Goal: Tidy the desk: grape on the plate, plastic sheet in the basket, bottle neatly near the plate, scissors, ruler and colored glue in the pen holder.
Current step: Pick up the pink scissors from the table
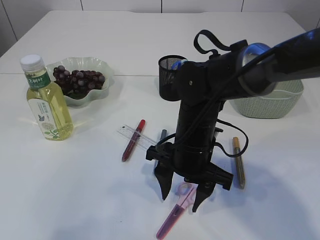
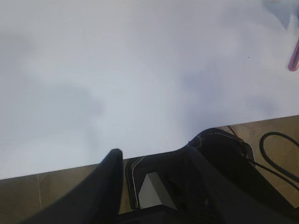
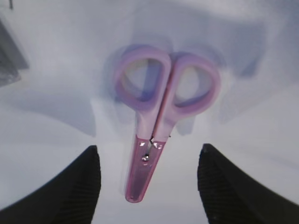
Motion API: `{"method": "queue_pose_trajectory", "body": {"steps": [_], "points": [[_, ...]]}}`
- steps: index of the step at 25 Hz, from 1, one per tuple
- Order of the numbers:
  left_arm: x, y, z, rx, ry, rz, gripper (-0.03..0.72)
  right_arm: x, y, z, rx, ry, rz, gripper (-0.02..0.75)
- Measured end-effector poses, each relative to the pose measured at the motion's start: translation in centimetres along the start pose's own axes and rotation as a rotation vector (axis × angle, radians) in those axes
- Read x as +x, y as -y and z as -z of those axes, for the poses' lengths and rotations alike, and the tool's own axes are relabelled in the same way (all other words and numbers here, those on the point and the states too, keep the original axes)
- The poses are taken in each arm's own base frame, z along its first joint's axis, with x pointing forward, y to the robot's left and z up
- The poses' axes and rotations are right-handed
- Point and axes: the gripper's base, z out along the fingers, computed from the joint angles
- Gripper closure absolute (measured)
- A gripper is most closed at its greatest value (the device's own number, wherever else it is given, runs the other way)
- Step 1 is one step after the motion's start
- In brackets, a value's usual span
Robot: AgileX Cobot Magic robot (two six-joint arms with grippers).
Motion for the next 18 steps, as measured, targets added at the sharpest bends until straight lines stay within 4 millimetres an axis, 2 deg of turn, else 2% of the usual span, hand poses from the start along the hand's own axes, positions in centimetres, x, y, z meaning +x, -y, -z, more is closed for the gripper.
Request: {"method": "queue_pose_trajectory", "body": {"steps": [18], "points": [[0.0, 0.0, 0.0, 0.0, 0.0, 0.0, 0.371, 0.21, -0.3, -0.26, -0.014, -0.007, -0.005, 0.227]]}}
